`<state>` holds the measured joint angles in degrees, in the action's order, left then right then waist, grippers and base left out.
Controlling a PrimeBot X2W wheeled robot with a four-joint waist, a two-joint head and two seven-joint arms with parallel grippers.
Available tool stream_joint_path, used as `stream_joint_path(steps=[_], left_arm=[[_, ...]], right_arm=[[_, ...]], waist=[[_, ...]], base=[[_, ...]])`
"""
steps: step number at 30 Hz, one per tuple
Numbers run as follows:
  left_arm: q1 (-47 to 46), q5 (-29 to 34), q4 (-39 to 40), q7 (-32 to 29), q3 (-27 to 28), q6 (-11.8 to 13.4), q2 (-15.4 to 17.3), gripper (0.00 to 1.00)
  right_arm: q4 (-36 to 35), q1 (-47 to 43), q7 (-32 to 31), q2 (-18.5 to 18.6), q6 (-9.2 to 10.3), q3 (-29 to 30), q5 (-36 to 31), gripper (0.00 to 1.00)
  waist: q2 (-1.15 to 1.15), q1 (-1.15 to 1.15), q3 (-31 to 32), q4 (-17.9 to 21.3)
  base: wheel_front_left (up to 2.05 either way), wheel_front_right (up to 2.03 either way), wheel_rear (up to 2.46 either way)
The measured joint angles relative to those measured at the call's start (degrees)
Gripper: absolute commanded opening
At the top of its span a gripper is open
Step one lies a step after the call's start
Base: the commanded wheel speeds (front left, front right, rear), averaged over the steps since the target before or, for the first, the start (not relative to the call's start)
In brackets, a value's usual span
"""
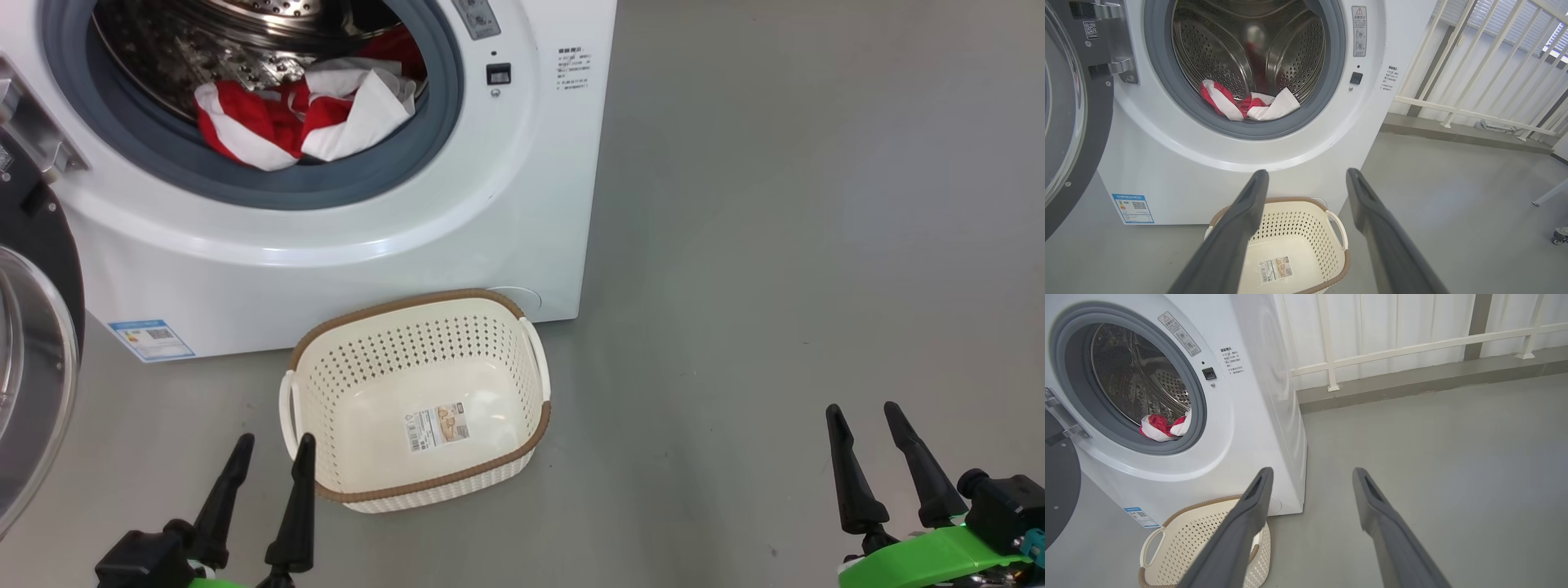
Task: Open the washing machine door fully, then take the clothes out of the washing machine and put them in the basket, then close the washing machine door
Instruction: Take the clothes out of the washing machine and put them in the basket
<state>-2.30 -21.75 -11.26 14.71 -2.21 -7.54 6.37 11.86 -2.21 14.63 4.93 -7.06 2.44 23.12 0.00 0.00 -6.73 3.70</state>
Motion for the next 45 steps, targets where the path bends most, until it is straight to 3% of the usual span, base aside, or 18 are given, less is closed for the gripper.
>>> stream_joint_path(steps=[25, 45], left_arm=[[-0.08, -0.09, 1.49, 0.0, -0.27, 0.0, 0.04, 1.0], [-0.25, -0.91, 1.4, 0.0, -0.93, 0.0, 0.45, 1.0]], right_arm=[[-0.22, 0.18, 0.0, -0.07, 0.0, 0.1, -0.01, 1.0], [-0.22, 0.24, 0.0, -0.1, 0.0, -0.92, 0.0, 1.0]], waist=[[0.0, 0.0, -0.96, -0.59], [0.0, 0.0, -1.49, -0.72]], base=[[0.02, -0.03, 0.01], [0.91, -0.98, 0.07]])
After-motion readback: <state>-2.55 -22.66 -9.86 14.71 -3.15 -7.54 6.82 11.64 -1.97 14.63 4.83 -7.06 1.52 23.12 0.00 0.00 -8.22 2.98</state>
